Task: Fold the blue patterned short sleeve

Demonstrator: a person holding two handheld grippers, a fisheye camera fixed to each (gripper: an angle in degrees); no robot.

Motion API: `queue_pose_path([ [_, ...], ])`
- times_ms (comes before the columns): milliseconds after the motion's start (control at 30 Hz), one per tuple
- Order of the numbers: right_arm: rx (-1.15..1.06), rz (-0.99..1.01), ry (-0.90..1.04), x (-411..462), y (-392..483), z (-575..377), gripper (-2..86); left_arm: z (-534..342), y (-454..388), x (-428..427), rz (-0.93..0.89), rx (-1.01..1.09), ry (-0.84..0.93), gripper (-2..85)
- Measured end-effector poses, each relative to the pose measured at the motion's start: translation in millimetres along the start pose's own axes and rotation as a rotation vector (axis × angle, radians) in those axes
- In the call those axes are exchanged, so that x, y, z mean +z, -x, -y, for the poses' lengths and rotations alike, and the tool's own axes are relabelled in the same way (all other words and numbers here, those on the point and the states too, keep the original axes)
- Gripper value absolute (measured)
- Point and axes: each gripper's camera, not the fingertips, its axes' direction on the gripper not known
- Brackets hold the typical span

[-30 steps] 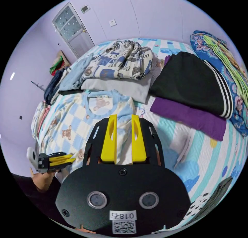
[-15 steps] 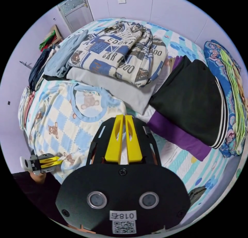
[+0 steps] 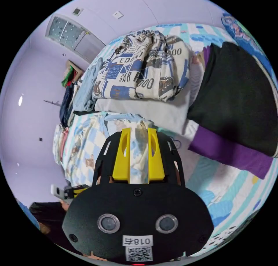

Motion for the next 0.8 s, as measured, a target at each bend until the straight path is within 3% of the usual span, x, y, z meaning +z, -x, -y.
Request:
queue_pose_path([
  [67,-0.022,-0.034,0.013,-10,-7,-10,9.5,2,6,1,-0.018,-0.02,0.003,-0.8],
  [200,-0.008,0.145,0.108,-2,-31,-23,10.5,4,10,2,-0.017,-0.029,0.011,-0.8],
  [367,-0.007,0.224,0.13,7,-36,-23,7.8,6,13,-1,-0.002,-0.029,0.019,-0.8],
  [500,-0.055,0.168,0.082,-19,-18,-22,1.7,7,16,-6,-0.007,-0.027,0.013,-0.8],
  [800,-0.072,0.289,-0.013,-44,6,-8,1.3,2,32,-18,-0.023,-0.064,-0.02,-0.8],
])
